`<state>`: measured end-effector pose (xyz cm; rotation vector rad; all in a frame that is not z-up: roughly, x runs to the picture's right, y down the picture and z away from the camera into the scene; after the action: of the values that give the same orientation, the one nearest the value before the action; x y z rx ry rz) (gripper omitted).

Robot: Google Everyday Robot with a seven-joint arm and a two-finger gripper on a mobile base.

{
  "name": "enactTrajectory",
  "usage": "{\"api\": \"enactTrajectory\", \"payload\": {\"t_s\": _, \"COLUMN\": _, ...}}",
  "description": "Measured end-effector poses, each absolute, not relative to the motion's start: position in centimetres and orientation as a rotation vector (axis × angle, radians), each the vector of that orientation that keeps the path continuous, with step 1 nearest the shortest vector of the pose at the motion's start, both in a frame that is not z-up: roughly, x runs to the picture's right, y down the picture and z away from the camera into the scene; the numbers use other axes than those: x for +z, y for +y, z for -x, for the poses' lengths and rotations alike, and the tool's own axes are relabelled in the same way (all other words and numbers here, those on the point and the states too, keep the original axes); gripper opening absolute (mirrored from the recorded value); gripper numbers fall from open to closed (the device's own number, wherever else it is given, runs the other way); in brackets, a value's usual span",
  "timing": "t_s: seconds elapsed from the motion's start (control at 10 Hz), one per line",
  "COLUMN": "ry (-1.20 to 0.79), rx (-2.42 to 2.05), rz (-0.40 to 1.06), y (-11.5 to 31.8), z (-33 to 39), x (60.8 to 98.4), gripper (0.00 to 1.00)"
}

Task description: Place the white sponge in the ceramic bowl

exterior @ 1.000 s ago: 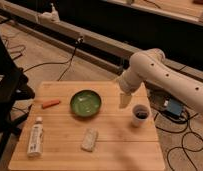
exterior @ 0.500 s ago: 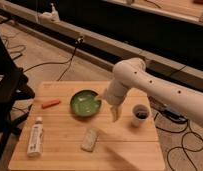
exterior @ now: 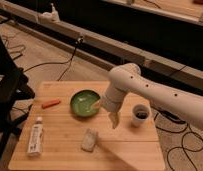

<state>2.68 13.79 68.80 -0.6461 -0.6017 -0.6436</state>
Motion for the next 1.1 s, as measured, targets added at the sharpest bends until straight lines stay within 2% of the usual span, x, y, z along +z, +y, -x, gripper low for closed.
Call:
{"api": "enactTrajectory", "payload": {"t_s": 0.3, "ry": -0.582, "rx": -0.696, "rz": 0.684, "y": 15.9, "z": 0.1, "x": 71.6, "gripper": 0.8}}
{"api": "enactTrajectory", "payload": {"t_s": 0.7, "ry": -0.663, "rx": -0.716, "rz": 0.697, "y": 20.6, "z": 5.7, "x": 73.7, "gripper": 0.8}}
{"api": "enactTrajectory", "payload": {"t_s": 1.1, "ry": -0.75, "rx": -0.74, "rz": 0.691, "y": 24.1, "z": 8.0, "x": 75.1, "gripper": 0.8}}
